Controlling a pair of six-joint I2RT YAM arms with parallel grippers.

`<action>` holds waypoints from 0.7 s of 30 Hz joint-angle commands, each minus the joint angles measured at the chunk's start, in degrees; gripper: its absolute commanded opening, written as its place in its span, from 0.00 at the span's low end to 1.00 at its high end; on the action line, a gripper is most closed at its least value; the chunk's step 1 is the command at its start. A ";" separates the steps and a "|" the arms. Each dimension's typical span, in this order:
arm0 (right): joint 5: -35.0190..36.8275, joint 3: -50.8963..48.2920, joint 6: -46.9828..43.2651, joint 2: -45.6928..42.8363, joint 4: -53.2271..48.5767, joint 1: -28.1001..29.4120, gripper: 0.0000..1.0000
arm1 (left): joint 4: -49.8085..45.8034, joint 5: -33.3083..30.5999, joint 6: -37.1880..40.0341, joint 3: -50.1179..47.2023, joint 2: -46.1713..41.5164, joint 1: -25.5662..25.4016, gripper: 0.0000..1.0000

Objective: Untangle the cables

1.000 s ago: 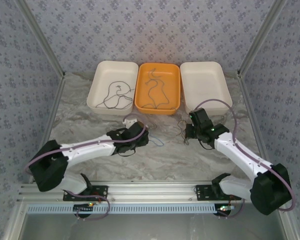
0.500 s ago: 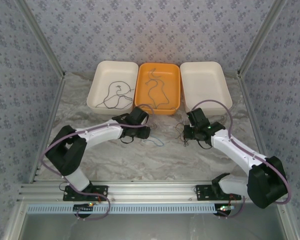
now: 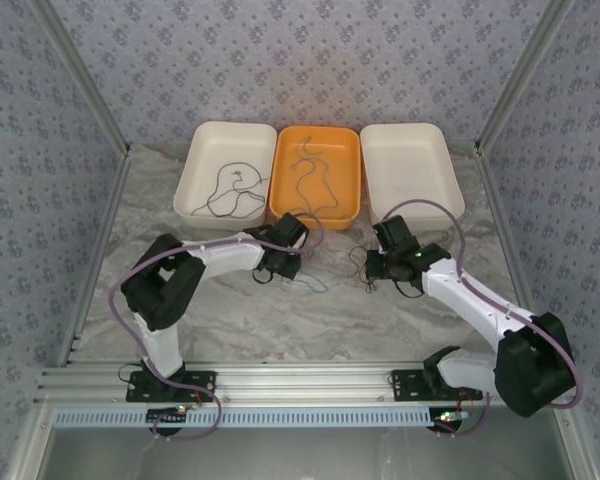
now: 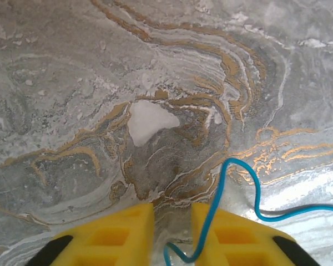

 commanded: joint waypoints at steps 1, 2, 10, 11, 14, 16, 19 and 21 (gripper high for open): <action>-0.51 0.47 0.06 -0.21 -0.15 0.44 0.00 | 1.39 -1.35 0.21 1.20 -0.62 -1.15 0.13; -0.62 0.34 0.09 -0.13 0.01 0.47 0.00 | 1.69 -1.75 -0.11 0.83 -1.19 -1.33 0.10; -1.75 -0.53 0.89 0.61 1.35 0.53 0.00 | 3.60 -3.30 -4.54 -5.30 -13.15 -1.19 0.00; -1.95 -0.67 1.04 0.65 1.59 0.65 0.00 | 3.60 -3.51 -5.41 -6.15 -15.31 -1.06 0.00; -3.33 -1.01 1.98 0.84 2.47 1.08 0.14 | 4.51 -2.75 -8.61 -9.49 -22.71 -0.02 0.00; -5.21 -1.41 3.09 0.93 3.74 1.45 0.33 | 4.20 -2.20 -11.60 -11.20 -27.40 1.16 0.00; -7.13 -1.45 5.16 -0.72 5.19 2.60 0.51 | 5.36 -1.43 -15.74 -14.37 -34.19 2.44 0.00; -7.96 -2.09 7.68 -4.54 6.76 3.70 0.56 | 6.69 -0.06 -18.16 -16.32 -38.01 3.21 0.00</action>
